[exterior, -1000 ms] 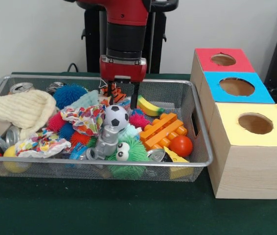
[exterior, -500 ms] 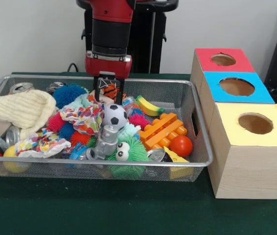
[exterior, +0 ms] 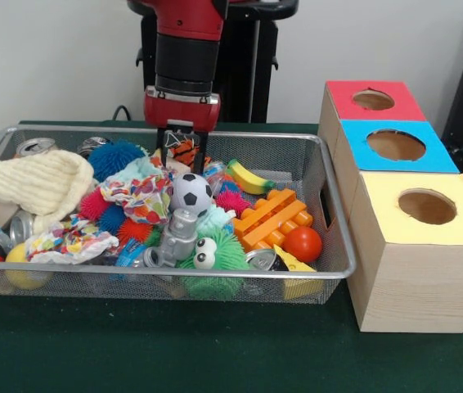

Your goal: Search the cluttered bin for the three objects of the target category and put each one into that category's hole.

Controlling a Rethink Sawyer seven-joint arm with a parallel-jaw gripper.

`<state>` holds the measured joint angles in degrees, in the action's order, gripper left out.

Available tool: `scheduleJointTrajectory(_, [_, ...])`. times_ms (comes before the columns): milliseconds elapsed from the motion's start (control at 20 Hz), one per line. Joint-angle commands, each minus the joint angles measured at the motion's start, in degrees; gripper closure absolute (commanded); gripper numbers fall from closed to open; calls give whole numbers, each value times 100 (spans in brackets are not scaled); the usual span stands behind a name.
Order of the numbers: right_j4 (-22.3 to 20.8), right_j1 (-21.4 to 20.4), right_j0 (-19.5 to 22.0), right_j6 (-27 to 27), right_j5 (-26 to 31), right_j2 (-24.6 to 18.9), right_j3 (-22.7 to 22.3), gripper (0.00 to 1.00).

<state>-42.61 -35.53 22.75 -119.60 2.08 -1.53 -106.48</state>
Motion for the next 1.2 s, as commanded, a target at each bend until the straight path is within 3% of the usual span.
scheduleJointTrajectory(50, [280,106,-155,-750,-34,205,-14,0])
scheduleJointTrajectory(600, [589,-624,44,-397,574,-132,-436,0])
scheduleJointTrajectory(1200, [821,-522,-263,-533,512,13,-400,0])
